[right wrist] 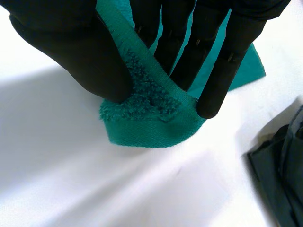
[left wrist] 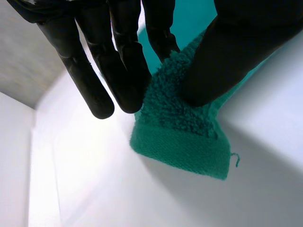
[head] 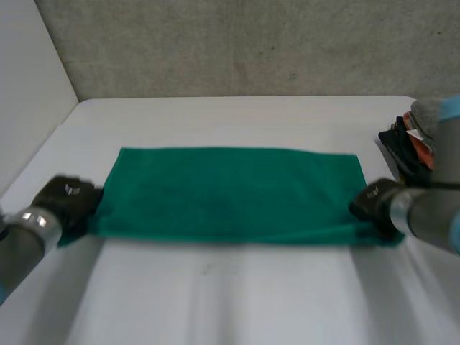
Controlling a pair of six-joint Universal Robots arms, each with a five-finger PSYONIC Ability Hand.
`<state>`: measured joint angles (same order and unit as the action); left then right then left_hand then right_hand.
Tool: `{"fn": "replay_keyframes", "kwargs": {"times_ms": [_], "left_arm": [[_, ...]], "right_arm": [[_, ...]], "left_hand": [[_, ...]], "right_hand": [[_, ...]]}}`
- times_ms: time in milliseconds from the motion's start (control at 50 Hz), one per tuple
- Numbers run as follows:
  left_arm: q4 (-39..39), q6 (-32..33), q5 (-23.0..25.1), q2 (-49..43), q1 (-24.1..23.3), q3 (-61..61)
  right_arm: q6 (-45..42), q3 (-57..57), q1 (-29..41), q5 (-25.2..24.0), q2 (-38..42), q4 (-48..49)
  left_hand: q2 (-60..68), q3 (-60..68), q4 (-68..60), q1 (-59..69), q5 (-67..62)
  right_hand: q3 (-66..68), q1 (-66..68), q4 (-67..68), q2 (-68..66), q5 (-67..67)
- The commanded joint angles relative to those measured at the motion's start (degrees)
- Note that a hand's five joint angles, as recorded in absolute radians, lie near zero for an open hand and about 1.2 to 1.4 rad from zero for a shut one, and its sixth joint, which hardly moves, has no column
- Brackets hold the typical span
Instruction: Fold the laundry.
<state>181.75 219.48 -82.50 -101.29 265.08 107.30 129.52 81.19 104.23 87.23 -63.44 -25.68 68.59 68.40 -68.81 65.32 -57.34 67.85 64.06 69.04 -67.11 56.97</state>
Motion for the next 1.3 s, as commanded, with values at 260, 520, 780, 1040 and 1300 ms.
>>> {"fn": "replay_keyframes", "kwargs": {"times_ms": [260,520,780,1040,1300], "left_arm": [[-2.5,5.2,6.8,-4.1,-1.1,-6.1],[3.9,0.7,-4.5,-28.5,-8.6,-36.1],[1.9,-2.8,-3.7,-34.4,-10.6,-46.4],[2.6,-9.4,-2.5,-17.7,-11.4,-34.0],[7.9,-8.9,4.4,-14.5,-8.8,-21.1]], "right_arm": [[-3.1,-0.3,-3.3,1.4,3.1,12.9],[-2.2,-21.9,0.6,5.8,20.5,18.3],[3.0,-33.2,2.8,15.6,25.5,25.3],[16.6,-14.1,1.1,1.5,3.1,18.3],[18.5,11.2,-9.0,-4.5,-1.9,20.6]], "left_hand": [[11.4,11.6,-11.2,14.7,-12.7],[11.4,11.6,-11.2,14.7,-12.7],[-58.6,-58.4,58.8,-55.3,57.3],[-58.6,-58.4,58.8,-55.3,57.3],[-58.6,-58.4,58.8,-55.3,57.3]], "right_hand": [[12.2,15.9,11.0,-12.9,13.0],[12.2,15.9,11.0,-12.9,13.0],[-57.8,-54.1,-59.0,57.1,-57.0],[-57.8,-54.1,-59.0,57.1,-57.0],[-43.6,-39.9,-44.8,42.9,-42.8]]}}
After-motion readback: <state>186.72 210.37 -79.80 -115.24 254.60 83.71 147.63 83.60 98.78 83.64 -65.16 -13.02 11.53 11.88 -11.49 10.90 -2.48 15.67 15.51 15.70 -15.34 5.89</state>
